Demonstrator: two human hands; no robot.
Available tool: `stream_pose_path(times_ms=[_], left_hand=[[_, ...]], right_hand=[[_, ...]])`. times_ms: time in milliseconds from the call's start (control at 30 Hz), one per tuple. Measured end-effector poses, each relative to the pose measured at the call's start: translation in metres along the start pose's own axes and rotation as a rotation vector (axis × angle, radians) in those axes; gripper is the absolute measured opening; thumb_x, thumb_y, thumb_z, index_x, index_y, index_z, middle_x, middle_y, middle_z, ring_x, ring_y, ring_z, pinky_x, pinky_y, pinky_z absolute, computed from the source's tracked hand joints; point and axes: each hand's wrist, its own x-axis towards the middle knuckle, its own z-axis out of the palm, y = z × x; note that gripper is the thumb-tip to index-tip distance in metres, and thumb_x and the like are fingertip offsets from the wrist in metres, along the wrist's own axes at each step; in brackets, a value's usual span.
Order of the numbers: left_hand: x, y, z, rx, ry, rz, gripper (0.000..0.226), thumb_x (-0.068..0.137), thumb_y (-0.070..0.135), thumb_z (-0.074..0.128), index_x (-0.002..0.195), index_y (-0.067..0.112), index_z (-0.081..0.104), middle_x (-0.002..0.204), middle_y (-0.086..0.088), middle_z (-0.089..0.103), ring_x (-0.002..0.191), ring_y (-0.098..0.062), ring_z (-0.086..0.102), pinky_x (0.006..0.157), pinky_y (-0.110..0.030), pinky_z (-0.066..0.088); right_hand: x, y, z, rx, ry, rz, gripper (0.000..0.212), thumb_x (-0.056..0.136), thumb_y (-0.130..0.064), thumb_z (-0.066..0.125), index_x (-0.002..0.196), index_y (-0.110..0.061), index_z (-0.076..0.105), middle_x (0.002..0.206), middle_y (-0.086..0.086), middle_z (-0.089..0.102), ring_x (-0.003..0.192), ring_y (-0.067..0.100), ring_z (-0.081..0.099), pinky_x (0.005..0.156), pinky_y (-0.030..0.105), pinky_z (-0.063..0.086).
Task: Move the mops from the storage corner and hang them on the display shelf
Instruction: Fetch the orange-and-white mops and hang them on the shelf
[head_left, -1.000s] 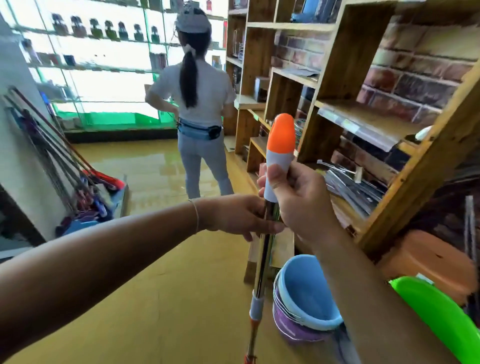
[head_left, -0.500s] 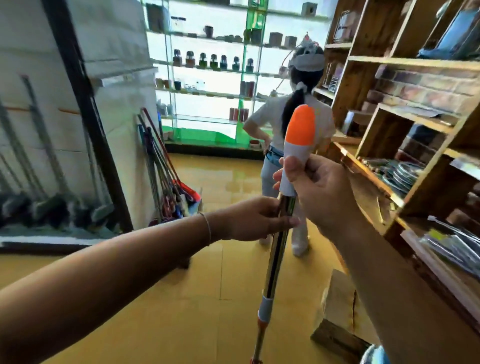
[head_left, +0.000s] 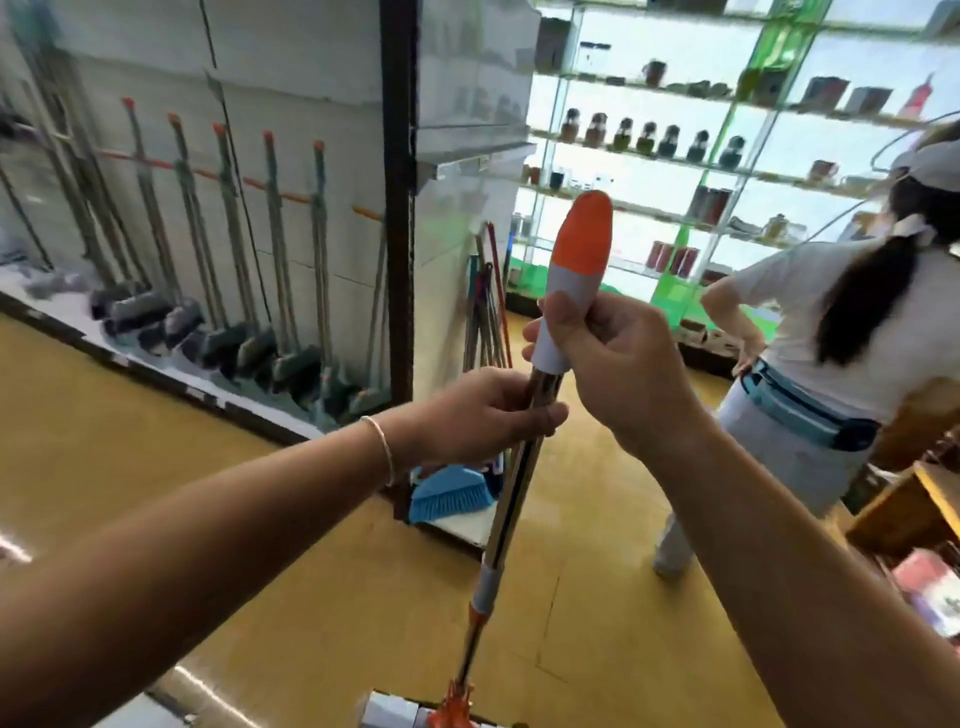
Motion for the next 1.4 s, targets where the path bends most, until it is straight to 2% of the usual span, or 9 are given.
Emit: stream_pose_path(times_ms=[100, 200, 333, 467, 733, 1000, 1200, 1300, 1400], left_hand=[[0.014, -0.022, -0.04, 0.027, 0.115, -0.071, 0.034, 0.095, 0.039, 0.057, 0.111, 0.009, 0.065, 0.104, -0.019, 0.068, 0.1, -0.036, 0.065, 0.092, -0.053, 0.053], [0.03, -0.044, -0.084, 0.051, 0.207, -0.15, 0.043, 0.09, 0.047, 0.062, 0.109, 0.008, 0.068, 0.105, -0.019, 0.07, 0.102, -0.037, 0.065, 0.094, -0.056, 0.051], [0.049, -0.067, -0.136, 0.0, 0.259, -0.239, 0.081, 0.067, 0.073, 0.069, 0.107, 0.004, 0.066, 0.107, -0.033, 0.062, 0.1, -0.052, 0.059, 0.094, -0.068, 0.045], [0.063, -0.089, -0.173, -0.042, 0.392, -0.274, 0.058, 0.077, 0.058, 0.068, 0.105, 0.008, 0.067, 0.107, -0.027, 0.065, 0.105, -0.05, 0.059, 0.093, -0.067, 0.046], [0.08, -0.13, -0.246, 0.022, 0.544, -0.336, 0.041, 0.087, 0.046, 0.064, 0.103, 0.008, 0.066, 0.103, -0.025, 0.065, 0.1, -0.046, 0.06, 0.091, -0.063, 0.05], [0.089, -0.188, -0.338, 0.089, 0.608, -0.386, 0.029, 0.09, 0.045, 0.063, 0.102, 0.019, 0.069, 0.106, -0.019, 0.068, 0.1, -0.04, 0.065, 0.089, -0.058, 0.054], [0.092, -0.237, -0.433, 0.074, 0.627, -0.387, 0.034, 0.085, 0.051, 0.066, 0.1, 0.021, 0.07, 0.102, -0.016, 0.071, 0.097, -0.037, 0.068, 0.088, -0.058, 0.055], [0.09, -0.257, -0.477, 0.047, 0.647, -0.377, 0.05, 0.073, 0.064, 0.07, 0.097, 0.02, 0.071, 0.103, -0.019, 0.07, 0.098, -0.042, 0.066, 0.089, -0.062, 0.053], [0.083, -0.274, -0.513, 0.009, 0.681, -0.371, 0.058, 0.07, 0.063, 0.07, 0.097, 0.012, 0.07, 0.102, -0.027, 0.064, 0.089, -0.041, 0.064, 0.088, -0.064, 0.05]], right_hand=[[0.048, 0.018, 0.036, 0.051, -0.068, -0.018, 0.024, 0.097, -0.028, 0.061, 0.078, -0.016, 0.069, 0.075, 0.007, 0.072, 0.066, 0.018, 0.069, 0.066, 0.039, 0.058], [0.097, 0.033, 0.069, 0.086, -0.165, -0.032, 0.029, 0.096, -0.033, 0.062, 0.081, -0.01, 0.071, 0.077, 0.014, 0.072, 0.072, 0.032, 0.07, 0.07, 0.053, 0.059], [0.158, 0.048, 0.101, 0.142, -0.297, -0.042, 0.031, 0.096, -0.036, 0.061, 0.085, -0.009, 0.072, 0.081, 0.017, 0.072, 0.079, 0.036, 0.069, 0.076, 0.056, 0.056], [0.206, 0.058, 0.136, 0.207, -0.39, -0.059, 0.036, 0.096, -0.037, 0.061, 0.084, -0.005, 0.072, 0.083, 0.022, 0.071, 0.081, 0.04, 0.068, 0.077, 0.059, 0.054], [0.274, 0.072, 0.209, 0.264, -0.51, -0.107, 0.038, 0.093, -0.043, 0.06, 0.084, -0.007, 0.07, 0.085, 0.023, 0.07, 0.083, 0.043, 0.067, 0.074, 0.062, 0.054], [0.338, 0.078, 0.296, 0.298, -0.602, -0.1, 0.023, 0.097, -0.03, 0.059, 0.089, -0.011, 0.07, 0.088, 0.011, 0.074, 0.082, 0.023, 0.071, 0.083, 0.045, 0.059], [0.398, 0.074, 0.383, 0.313, -0.6, -0.131, 0.026, 0.096, -0.031, 0.061, 0.091, -0.007, 0.071, 0.087, 0.015, 0.073, 0.084, 0.029, 0.069, 0.083, 0.049, 0.057], [0.427, 0.071, 0.426, 0.331, -0.614, -0.139, 0.028, 0.095, -0.033, 0.061, 0.091, -0.007, 0.07, 0.088, 0.019, 0.072, 0.086, 0.035, 0.069, 0.082, 0.055, 0.056], [0.45, 0.071, 0.467, 0.344, -0.648, -0.192, 0.025, 0.095, -0.036, 0.059, 0.089, -0.013, 0.069, 0.085, 0.013, 0.072, 0.082, 0.029, 0.07, 0.078, 0.049, 0.059]])
